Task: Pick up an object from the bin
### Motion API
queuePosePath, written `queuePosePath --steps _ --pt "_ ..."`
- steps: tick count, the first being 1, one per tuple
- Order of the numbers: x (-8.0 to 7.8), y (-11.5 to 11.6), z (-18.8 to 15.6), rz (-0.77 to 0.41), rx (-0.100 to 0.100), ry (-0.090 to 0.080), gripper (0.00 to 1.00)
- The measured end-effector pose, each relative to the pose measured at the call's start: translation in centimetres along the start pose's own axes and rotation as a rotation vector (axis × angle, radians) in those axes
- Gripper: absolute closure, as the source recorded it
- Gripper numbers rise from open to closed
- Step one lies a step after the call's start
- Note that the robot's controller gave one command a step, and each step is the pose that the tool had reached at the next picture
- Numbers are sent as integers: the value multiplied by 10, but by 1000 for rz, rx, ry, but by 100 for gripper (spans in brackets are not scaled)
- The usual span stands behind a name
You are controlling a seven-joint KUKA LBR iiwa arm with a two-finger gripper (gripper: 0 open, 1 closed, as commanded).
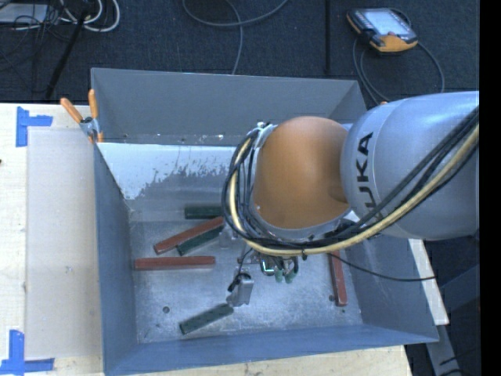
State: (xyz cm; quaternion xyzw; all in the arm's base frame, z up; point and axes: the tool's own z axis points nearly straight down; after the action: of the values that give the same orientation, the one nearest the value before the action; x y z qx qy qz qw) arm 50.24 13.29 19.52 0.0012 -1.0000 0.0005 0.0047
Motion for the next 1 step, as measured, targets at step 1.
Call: queuePosePath --steps 1 --pt "-2 -1 -4 4 -1 -7 0"
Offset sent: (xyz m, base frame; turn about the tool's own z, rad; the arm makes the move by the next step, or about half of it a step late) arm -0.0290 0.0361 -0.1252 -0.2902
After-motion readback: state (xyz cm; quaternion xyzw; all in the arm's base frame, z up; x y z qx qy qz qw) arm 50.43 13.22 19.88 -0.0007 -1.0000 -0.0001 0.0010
